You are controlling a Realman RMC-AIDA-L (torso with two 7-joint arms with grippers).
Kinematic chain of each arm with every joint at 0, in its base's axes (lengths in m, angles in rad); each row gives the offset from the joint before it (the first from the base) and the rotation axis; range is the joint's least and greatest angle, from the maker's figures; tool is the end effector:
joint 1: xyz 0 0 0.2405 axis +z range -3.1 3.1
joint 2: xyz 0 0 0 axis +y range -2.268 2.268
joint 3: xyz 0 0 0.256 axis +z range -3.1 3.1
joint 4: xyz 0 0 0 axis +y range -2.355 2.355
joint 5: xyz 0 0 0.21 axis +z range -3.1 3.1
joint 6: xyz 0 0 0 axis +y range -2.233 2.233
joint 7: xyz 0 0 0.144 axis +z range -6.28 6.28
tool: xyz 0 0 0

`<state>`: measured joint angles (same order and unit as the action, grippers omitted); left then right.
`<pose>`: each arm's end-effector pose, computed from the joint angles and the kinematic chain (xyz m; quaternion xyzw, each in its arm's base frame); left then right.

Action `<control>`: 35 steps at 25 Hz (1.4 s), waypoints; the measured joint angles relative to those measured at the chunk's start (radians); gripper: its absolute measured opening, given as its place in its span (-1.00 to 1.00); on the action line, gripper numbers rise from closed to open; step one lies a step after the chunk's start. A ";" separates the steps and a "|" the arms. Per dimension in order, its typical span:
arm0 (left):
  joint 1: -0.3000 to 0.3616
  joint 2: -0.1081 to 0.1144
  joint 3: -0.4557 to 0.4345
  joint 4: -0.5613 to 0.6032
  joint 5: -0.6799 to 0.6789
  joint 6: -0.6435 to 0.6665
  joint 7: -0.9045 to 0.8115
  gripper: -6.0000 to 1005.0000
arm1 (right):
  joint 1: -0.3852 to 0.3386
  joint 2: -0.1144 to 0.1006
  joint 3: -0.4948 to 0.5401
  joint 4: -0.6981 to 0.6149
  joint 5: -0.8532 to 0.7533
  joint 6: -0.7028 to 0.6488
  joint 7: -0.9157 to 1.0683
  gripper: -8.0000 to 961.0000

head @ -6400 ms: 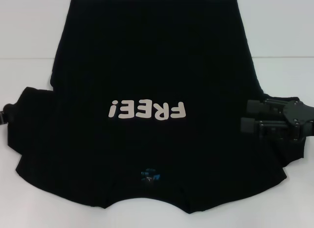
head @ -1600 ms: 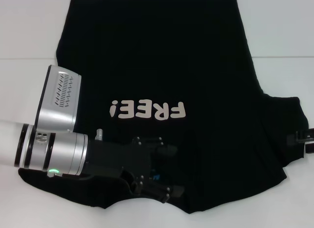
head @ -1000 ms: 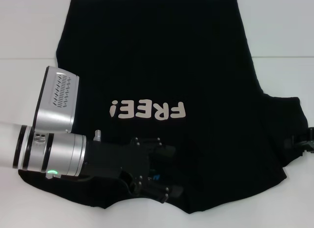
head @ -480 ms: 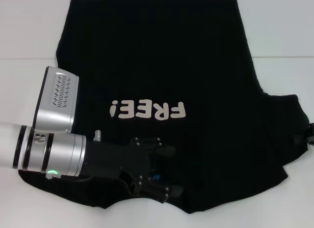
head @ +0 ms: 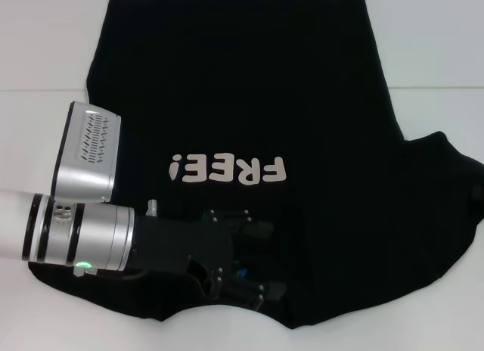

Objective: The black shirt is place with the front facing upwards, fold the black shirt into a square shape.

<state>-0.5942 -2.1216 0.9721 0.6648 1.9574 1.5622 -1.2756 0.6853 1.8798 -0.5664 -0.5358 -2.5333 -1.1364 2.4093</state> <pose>-0.2128 0.3218 -0.0498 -0.9756 -0.0820 -0.2024 0.0214 0.3450 0.3953 0.0740 -0.7155 0.6358 0.0655 0.2819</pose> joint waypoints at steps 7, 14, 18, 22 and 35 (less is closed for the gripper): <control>0.001 -0.001 -0.004 -0.005 0.000 -0.003 -0.001 0.86 | -0.003 0.004 -0.002 -0.026 -0.002 0.002 -0.026 -0.86; 0.001 -0.001 -0.004 -0.005 0.000 -0.013 -0.012 0.86 | 0.016 0.034 -0.003 -0.079 0.034 -0.064 -0.073 -0.80; 0.001 -0.001 -0.010 -0.004 0.000 -0.013 -0.014 0.86 | 0.073 0.073 -0.013 -0.112 0.061 -0.122 -0.102 -0.77; 0.004 0.002 -0.039 -0.006 0.000 -0.010 -0.015 0.86 | 0.156 0.100 -0.094 -0.108 0.057 -0.094 -0.097 -0.74; 0.016 0.006 -0.072 0.001 -0.001 -0.007 -0.025 0.85 | 0.255 0.141 -0.299 -0.108 0.055 -0.038 -0.084 -0.63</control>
<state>-0.5782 -2.1152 0.8997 0.6658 1.9566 1.5548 -1.3010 0.9398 2.0203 -0.8658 -0.6443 -2.4787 -1.1746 2.3257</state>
